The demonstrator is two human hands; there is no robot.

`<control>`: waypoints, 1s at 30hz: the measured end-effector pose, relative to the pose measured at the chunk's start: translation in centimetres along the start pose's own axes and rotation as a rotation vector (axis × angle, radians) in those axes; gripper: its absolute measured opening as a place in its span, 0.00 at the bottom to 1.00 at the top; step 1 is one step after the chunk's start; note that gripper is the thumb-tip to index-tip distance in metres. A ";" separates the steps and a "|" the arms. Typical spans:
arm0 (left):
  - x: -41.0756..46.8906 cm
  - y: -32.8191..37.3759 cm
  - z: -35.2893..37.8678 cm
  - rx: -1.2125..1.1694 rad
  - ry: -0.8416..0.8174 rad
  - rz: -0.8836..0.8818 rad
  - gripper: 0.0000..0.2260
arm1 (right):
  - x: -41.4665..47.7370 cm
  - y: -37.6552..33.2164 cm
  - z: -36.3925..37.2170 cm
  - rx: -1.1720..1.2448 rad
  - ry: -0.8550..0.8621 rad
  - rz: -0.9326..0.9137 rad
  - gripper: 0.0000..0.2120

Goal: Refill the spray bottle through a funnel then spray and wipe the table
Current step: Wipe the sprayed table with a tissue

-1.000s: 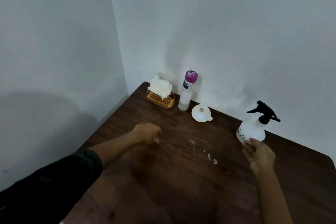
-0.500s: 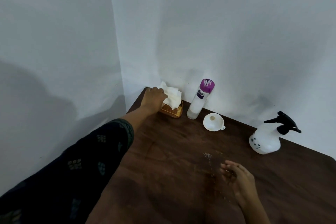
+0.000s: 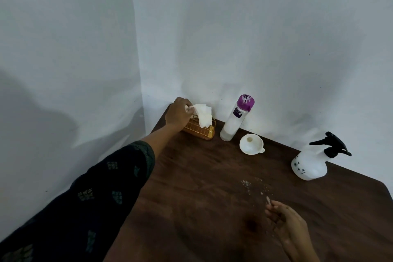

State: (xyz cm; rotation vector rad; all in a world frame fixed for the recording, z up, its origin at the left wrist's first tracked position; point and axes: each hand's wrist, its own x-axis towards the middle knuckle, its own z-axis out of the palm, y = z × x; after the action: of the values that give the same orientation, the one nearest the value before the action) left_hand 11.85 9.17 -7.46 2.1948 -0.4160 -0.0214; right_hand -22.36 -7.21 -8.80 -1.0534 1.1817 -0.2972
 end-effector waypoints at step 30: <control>-14.3 11.6 -0.8 -0.189 -0.856 0.368 0.06 | -4.9 -6.6 4.3 -0.365 -0.555 -0.434 0.17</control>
State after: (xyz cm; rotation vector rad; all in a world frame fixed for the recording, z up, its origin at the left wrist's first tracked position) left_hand -4.81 7.64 0.15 1.7989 -1.2257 -0.7814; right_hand -18.58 -5.04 -0.62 -1.5912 0.5066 -0.1077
